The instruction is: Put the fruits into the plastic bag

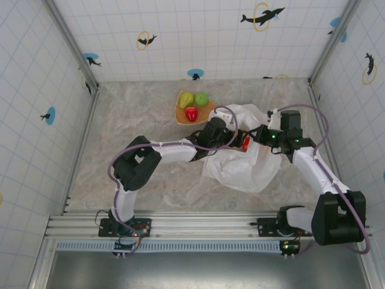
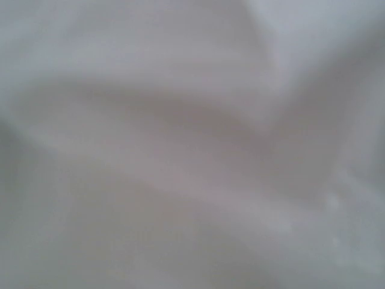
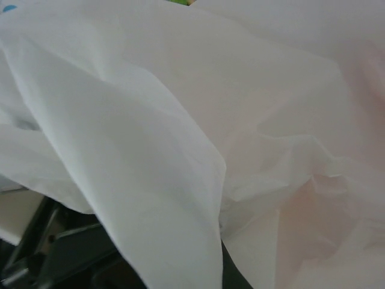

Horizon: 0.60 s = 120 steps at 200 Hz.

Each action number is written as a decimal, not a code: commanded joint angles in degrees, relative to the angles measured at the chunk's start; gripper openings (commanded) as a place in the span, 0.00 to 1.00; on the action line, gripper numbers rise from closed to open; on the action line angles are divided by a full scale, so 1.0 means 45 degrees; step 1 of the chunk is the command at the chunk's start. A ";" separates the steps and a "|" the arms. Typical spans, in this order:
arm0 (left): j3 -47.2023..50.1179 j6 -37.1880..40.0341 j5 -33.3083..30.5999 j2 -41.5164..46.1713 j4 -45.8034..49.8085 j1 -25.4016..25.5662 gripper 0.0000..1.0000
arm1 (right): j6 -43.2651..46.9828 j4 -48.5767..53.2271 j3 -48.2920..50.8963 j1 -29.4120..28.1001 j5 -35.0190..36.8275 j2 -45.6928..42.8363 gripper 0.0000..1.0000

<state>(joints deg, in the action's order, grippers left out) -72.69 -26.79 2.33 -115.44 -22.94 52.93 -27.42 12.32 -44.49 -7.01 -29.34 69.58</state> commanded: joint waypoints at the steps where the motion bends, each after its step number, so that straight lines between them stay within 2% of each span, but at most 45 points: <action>1: 0.0374 0.0415 0.0381 0.0624 0.0058 -0.0136 0.98 | 0.0192 0.0058 0.0031 0.0102 0.0095 0.0186 0.03; 41: 0.1030 0.0407 0.0930 0.1556 0.0125 -0.0344 0.98 | 0.0421 0.0317 -0.0195 0.0199 0.0151 0.0280 0.03; 80: 0.2494 0.0588 0.2595 0.3167 0.0517 -0.0683 0.95 | 0.0839 0.0772 -0.0330 0.0548 0.0325 0.0271 0.03; 120: 0.4320 0.1519 0.3721 0.5070 0.1978 -0.0728 0.93 | 0.0868 0.0633 -0.0087 0.0693 0.0269 0.0348 0.03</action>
<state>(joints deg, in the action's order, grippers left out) -57.89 -23.79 13.69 -97.49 -19.35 49.71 -24.53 14.74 -44.49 -4.32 -28.27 70.48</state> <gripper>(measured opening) 0.933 0.048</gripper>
